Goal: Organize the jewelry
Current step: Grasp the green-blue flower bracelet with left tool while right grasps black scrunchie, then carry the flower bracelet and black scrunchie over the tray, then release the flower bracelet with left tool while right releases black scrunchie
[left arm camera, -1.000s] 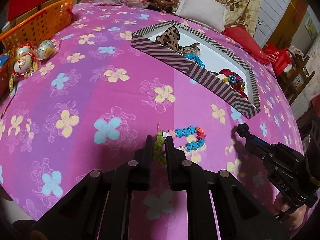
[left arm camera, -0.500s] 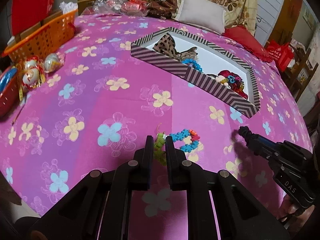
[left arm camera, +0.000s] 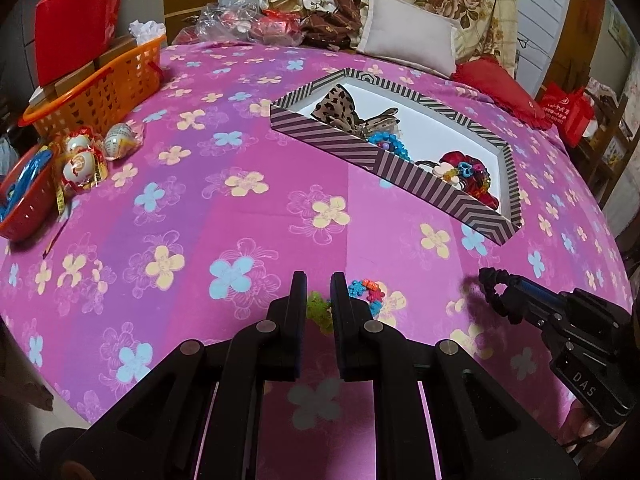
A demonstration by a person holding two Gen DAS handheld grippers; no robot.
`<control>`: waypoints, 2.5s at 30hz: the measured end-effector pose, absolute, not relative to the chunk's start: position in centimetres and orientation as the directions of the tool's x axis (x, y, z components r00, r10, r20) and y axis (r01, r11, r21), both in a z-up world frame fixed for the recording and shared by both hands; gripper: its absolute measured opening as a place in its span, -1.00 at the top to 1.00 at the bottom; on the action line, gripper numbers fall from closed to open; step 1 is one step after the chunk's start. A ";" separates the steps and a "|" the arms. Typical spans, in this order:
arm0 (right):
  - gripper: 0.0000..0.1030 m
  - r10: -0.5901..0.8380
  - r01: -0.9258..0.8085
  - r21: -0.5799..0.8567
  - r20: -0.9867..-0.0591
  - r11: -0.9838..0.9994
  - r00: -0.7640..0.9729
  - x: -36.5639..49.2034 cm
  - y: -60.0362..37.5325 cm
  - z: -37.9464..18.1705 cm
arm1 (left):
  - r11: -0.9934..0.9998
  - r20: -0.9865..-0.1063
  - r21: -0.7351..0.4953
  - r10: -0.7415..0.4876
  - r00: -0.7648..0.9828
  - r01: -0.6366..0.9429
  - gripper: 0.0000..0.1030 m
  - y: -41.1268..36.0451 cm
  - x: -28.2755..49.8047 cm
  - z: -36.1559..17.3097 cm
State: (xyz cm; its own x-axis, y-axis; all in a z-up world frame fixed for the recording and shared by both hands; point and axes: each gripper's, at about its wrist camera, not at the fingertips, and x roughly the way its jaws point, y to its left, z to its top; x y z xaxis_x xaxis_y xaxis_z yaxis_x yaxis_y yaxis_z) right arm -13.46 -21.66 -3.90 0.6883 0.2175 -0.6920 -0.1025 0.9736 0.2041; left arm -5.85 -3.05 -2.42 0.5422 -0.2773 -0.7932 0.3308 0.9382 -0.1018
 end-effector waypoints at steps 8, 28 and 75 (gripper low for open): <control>0.76 0.245 -0.115 0.231 -0.681 0.966 0.690 -13.5 -21.7 -3.4 | 0.934 -0.793 -0.119 -0.293 0.535 0.336 0.79 -3.2 -5.8 -1.9; 0.76 0.334 -0.088 0.402 -0.599 0.912 0.728 -13.4 -25.3 -0.9 | 0.922 -0.772 -0.175 -0.346 0.532 0.345 0.79 -3.4 -4.1 1.3; 0.76 0.158 0.050 0.274 -0.684 0.960 0.712 -1.4 -31.6 -2.2 | 0.901 -0.811 -0.015 -0.264 0.521 0.434 0.79 -19.8 9.4 0.1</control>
State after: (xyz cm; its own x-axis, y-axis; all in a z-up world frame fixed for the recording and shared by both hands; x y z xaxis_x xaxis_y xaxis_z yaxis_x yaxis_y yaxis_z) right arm -1.44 -31.56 -2.22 0.7124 0.1584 -0.6837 0.0498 0.9603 0.2744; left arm 9.37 -19.80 0.09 0.5212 -0.2642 -0.8115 0.4339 0.9008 -0.0145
